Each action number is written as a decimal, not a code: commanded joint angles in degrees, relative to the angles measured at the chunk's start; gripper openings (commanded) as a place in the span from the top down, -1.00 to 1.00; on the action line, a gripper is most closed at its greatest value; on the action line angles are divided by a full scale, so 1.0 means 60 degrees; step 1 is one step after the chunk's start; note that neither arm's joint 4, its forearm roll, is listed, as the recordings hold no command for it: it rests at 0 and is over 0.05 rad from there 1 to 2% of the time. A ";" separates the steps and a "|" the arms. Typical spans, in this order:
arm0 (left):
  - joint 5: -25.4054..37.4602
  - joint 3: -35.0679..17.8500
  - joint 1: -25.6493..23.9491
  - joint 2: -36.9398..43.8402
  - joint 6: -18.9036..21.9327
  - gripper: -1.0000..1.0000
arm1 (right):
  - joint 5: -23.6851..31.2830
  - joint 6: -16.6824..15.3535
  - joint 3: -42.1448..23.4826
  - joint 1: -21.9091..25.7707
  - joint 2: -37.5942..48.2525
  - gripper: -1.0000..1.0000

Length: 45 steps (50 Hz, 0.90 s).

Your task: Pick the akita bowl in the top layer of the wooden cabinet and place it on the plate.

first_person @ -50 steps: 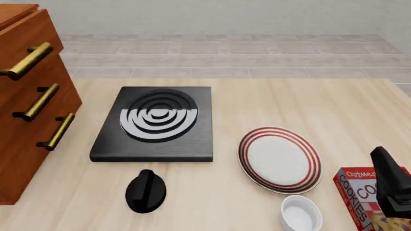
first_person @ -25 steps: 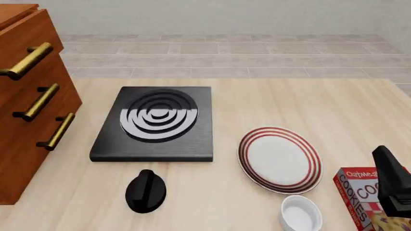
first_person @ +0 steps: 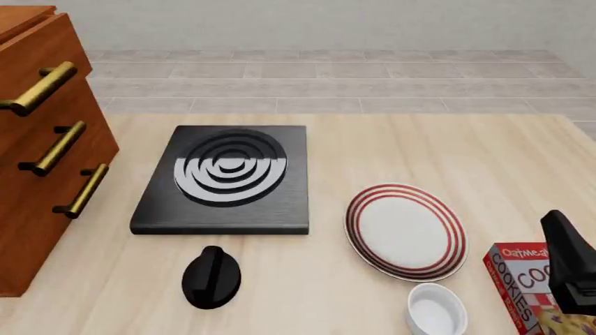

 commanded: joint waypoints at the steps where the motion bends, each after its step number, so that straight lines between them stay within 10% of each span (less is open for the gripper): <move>1: 0.0539 -0.0254 0.0348 0.0444 -0.0336 -1.00 | -0.0008 0.0020 0.0002 0.0051 -0.0001 -1.00; 45: 0.0450 0.0634 0.2042 0.1185 0.0354 -1.00 | 0.0002 0.0026 0.0005 0.0007 0.0004 -1.00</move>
